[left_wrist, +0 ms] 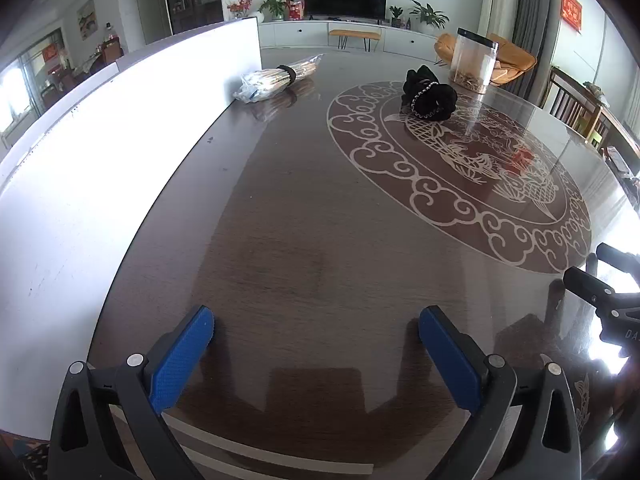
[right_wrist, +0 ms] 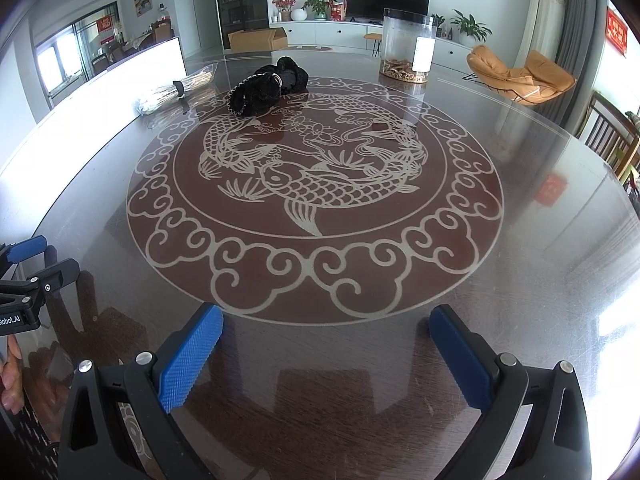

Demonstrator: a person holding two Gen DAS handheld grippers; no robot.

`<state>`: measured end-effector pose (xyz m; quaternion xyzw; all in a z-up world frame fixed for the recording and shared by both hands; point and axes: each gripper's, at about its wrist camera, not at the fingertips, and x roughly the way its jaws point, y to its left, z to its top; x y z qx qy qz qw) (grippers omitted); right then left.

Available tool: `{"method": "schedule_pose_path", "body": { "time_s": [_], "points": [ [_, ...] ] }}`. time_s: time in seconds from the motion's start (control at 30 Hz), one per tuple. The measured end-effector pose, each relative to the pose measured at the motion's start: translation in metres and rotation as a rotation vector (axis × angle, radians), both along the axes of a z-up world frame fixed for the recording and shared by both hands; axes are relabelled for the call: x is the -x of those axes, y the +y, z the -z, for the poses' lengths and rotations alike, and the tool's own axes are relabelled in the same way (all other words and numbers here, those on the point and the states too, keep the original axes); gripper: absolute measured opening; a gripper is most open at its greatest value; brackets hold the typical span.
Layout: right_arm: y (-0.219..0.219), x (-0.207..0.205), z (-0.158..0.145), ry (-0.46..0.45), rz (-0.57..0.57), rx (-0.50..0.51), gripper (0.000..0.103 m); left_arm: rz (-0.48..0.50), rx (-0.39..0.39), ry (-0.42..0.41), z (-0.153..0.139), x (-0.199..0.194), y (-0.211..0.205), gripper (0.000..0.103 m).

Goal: Organize objects

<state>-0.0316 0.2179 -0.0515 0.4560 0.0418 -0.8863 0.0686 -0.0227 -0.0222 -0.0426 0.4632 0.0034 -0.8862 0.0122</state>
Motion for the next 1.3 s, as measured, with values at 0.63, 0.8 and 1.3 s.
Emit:
{"method": "schedule_pose_path", "body": {
  "time_s": [0.63,0.8,1.3],
  "points": [
    [0.000,0.000,0.000,-0.001,0.002,-0.002,0.103,-0.079,-0.001,-0.005,0.001,0.015,-0.035,0.103],
    [-0.002,0.004,0.002,-0.004,0.008,-0.001,0.103,-0.081,-0.001,0.000,0.001,0.015,-0.036,0.103],
    [-0.051,0.167,-0.028,-0.037,0.006,0.168,0.103,-0.079,-0.001,0.000,0.001,0.015,-0.036,0.103]
  ]
}}
